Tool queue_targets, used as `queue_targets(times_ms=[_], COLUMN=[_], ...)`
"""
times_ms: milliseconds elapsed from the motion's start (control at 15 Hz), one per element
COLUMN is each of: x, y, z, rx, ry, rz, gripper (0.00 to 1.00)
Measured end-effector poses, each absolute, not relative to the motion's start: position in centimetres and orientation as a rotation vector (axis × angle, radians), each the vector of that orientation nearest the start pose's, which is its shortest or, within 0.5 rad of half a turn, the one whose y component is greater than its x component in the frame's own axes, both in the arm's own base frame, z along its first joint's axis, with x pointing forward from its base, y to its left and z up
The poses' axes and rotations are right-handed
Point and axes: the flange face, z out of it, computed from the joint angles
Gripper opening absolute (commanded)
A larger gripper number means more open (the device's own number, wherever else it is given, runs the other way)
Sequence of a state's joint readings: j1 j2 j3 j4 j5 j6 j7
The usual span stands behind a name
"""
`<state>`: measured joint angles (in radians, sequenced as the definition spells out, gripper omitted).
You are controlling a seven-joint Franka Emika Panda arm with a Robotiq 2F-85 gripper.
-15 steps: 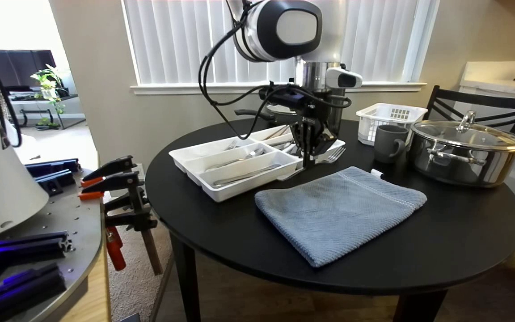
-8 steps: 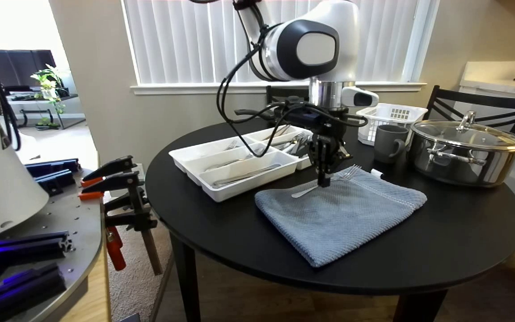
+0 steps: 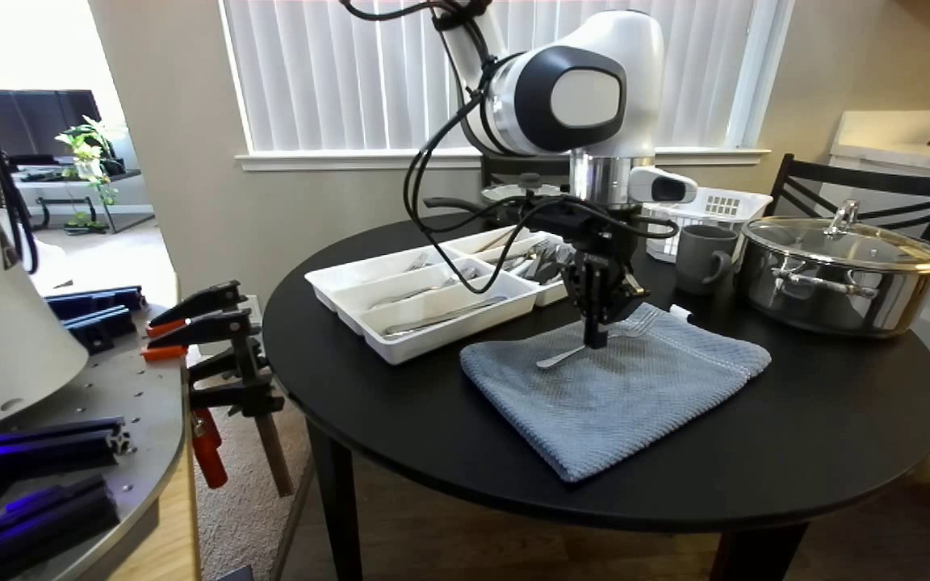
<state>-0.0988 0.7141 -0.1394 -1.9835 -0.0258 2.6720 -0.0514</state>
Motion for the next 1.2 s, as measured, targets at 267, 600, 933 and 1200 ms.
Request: queue_targets(times_ms=[267, 600, 933, 1200], x=[58.0, 58.1, 58.3, 58.4], y=[-13.4, -12.7, -12.3, -11.9], z=[9.7, 9.5, 9.6, 10.3], rx=[-3.222, -3.215, -3.207, -3.188], ry=[0.200, 0.186, 0.181, 0.199], rz=[0.073, 0.073, 0.091, 0.116], gripper=[0.02, 0.02, 0.44, 0.70])
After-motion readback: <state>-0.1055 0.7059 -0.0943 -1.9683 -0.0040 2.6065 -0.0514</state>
